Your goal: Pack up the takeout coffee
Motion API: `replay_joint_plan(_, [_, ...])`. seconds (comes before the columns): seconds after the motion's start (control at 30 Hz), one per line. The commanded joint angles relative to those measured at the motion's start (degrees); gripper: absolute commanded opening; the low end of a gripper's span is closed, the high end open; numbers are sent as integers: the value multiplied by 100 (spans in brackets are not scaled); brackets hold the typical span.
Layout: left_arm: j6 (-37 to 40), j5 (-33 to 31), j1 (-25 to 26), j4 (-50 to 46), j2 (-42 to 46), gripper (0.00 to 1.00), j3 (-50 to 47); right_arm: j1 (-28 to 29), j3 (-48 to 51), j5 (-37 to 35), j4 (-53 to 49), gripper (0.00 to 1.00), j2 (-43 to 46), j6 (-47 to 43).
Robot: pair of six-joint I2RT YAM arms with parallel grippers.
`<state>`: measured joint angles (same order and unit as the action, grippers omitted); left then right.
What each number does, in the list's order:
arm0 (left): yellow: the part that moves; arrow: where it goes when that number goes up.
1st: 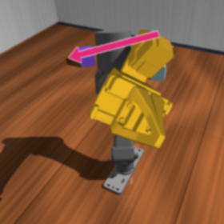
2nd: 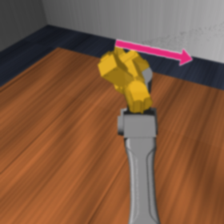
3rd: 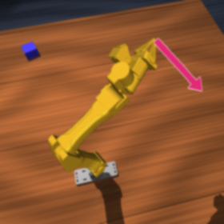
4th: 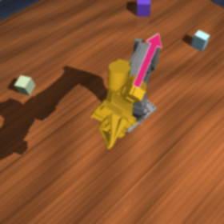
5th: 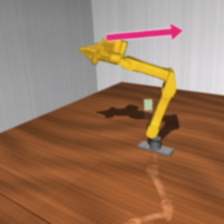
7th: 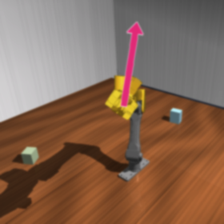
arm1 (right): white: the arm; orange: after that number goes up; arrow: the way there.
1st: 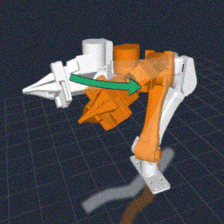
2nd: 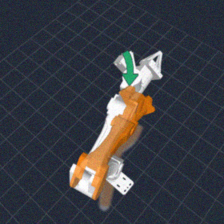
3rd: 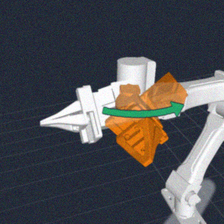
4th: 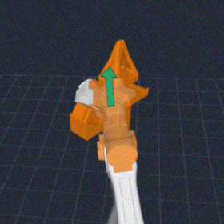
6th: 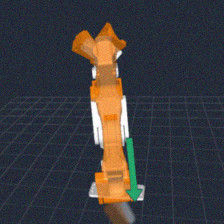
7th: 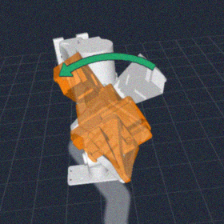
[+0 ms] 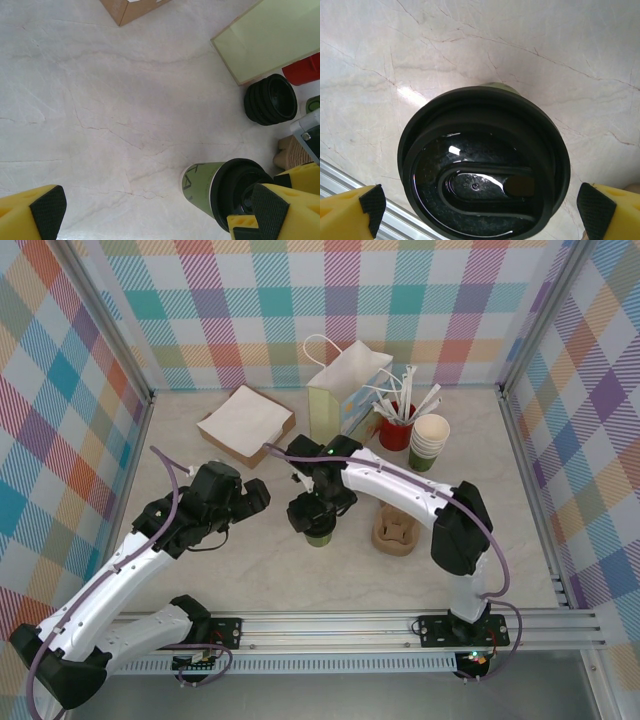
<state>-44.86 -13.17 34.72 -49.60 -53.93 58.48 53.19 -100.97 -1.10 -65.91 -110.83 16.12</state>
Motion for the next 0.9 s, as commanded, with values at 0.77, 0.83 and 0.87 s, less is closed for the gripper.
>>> replay_joint_plan(0.77, [56, 16, -62, -177, -48, 98, -101, 117, -126, 4, -174, 100, -584, -87])
replay_joint_plan(0.83, [48, 10, -62, -187, -38, 98, -109, 122, -88, 5, -140, 100, -615, -80])
replay_joint_plan(0.87, [48, 12, -62, -190, -35, 98, -111, 122, -66, 5, -110, 97, -607, -66])
